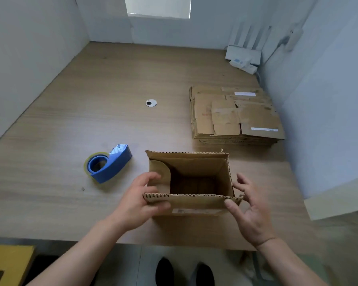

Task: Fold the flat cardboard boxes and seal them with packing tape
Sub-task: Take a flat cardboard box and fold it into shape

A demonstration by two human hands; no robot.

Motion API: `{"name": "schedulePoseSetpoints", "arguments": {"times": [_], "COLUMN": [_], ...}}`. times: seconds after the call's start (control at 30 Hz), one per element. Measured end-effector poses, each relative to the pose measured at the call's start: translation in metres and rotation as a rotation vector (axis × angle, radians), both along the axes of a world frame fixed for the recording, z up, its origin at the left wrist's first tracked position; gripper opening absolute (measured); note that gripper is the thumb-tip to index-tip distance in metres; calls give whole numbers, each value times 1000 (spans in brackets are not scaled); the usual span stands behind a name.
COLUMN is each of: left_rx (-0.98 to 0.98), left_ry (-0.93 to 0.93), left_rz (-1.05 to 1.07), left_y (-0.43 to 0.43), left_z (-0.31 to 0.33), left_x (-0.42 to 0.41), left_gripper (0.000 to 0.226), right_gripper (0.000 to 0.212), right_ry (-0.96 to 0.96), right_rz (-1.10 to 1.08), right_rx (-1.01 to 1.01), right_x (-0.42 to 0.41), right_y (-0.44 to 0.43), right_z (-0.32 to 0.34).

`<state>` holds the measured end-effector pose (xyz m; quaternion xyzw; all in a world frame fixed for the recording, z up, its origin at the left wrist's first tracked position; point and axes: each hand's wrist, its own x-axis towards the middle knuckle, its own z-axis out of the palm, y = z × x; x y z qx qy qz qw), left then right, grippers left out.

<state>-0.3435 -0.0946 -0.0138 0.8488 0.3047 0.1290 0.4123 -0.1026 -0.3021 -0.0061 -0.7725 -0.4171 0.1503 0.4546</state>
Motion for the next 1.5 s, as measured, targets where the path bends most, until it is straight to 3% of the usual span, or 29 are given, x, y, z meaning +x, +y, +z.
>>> {"name": "schedulePoseSetpoints", "arguments": {"times": [0.1,0.2,0.37,0.47,0.57,0.6,0.67,0.77,0.83,0.9,1.0,1.03,1.13,1.27,1.5], "left_rx": [-37,29,-17,-43,-78,-67,-33,21,41,38,117,99,5,18,105], "left_ry": [-10,-23,21,50,-58,-72,-21,58,85,64,-37,-64,-141,-178,-102], "left_rz": [40,-43,-142,-111,158,276,406,326,225,165,93,89,147,279,364], "left_y": [3,6,14,17,10,7,5,10,17,23,26,25,20,31,73], "left_z": [5,5,5,13,18,19,19,15,15,16,6,1,-8,-8,-4], "left_x": [7,4,-11,-6,14,21,30,31,32,34,29,25,26,46,71], "left_gripper": [52,50,84,88,69,70,96,133,135,124,62,48,38,16,6], "right_gripper": [56,59,55,53,49,51,65,100,107,90,26,22,33,23,13], "right_ry": [-103,-88,-150,9,204,152,-92,-337,-260,-94,-6,50,185,137,70], "right_rz": [23,90,214,275,148,83,1,-79,-86,-11,-11,-35,-157,-182,-76], "right_rx": [59,117,25,-199,-264,-249,-238,-151,-173,-177,-158,-127,-68,-96,-103], "right_x": [5,2,-5,7,20,20,12,2,4,8,8,5,1,19,47], "right_y": [5,10,16,25,41,47,55,56,57,57,54,53,59,81,138], "right_z": [8,11,8,20,32,32,27,12,10,6,2,1,-2,-8,4]}}
